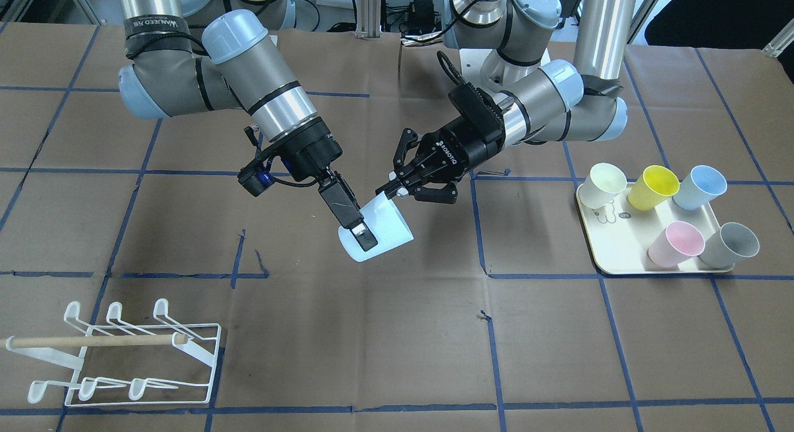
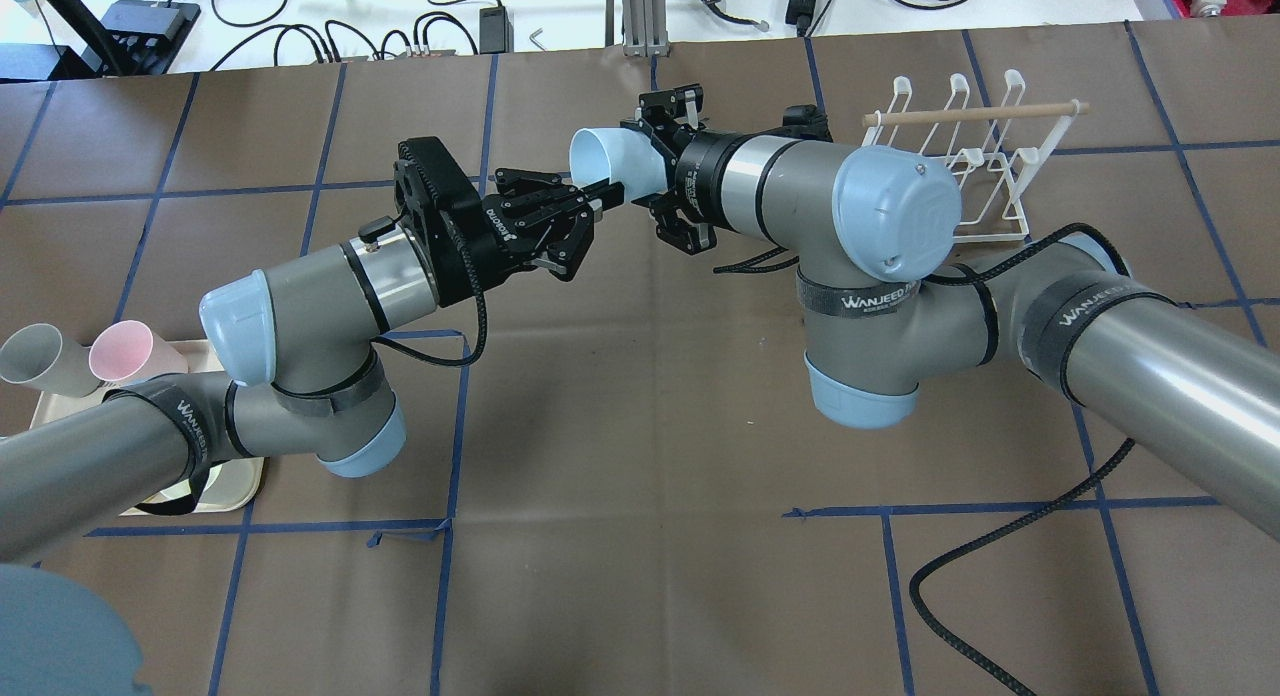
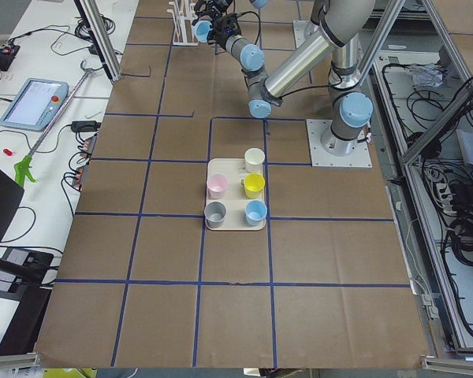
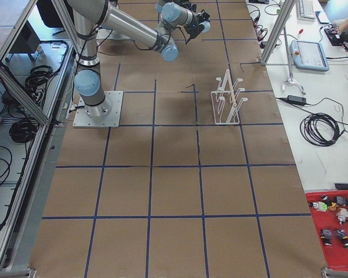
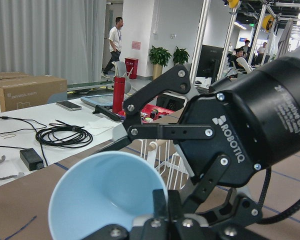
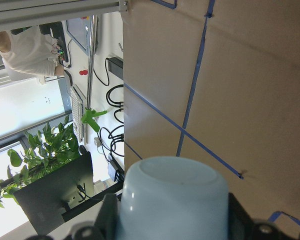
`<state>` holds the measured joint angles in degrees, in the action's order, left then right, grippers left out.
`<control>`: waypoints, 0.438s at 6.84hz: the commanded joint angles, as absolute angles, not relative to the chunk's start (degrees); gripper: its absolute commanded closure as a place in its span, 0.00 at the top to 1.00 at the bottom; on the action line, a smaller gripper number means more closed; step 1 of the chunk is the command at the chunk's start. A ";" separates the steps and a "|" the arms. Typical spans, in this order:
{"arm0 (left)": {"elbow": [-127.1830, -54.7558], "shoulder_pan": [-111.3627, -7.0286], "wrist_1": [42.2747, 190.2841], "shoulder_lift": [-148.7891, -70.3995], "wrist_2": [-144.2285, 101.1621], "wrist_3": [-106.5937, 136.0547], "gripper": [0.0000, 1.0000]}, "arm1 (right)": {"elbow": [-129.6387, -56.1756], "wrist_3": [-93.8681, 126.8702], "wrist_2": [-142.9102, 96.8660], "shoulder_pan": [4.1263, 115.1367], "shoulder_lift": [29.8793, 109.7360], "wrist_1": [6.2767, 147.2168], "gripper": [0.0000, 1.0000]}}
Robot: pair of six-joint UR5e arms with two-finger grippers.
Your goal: Transfer IKEA cup to right arm and place on rack
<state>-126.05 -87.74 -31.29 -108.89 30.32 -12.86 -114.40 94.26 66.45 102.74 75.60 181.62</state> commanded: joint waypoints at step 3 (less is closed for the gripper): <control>-125.86 -87.71 -31.38 -109.16 30.24 -10.11 0.91 | -114.43 94.31 66.45 102.74 75.94 181.67 0.45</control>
<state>-125.90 -87.72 -31.37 -108.89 30.34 -10.48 -114.43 94.30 66.45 102.75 75.90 181.66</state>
